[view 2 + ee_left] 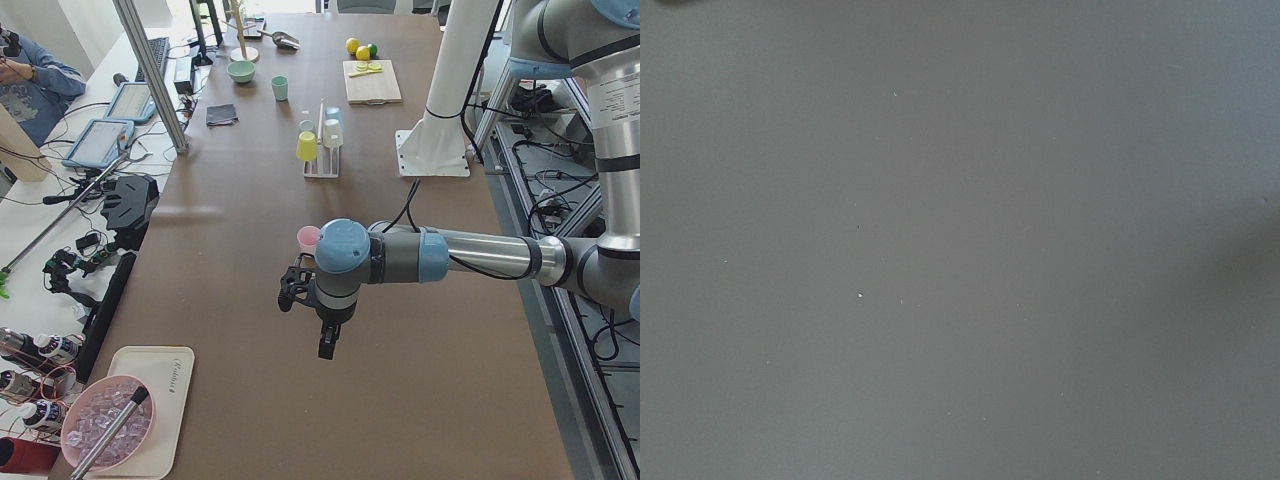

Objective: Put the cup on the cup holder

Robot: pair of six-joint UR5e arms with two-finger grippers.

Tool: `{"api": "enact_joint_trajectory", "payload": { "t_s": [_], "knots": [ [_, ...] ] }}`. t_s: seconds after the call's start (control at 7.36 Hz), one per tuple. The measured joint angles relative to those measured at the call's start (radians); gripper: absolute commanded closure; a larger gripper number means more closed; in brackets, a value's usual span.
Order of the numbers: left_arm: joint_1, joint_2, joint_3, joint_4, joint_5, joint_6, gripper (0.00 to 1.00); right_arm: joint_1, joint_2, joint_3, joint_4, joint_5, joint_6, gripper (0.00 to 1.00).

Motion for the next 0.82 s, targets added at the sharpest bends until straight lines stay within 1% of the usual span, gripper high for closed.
{"api": "enact_joint_trajectory", "payload": {
  "t_s": [0.82],
  "knots": [
    [0.001,-0.008,0.000,0.000,0.000,0.000,0.02,-0.002,-0.002,-0.009,0.005,0.006,-0.007,0.00]
  ]
}}
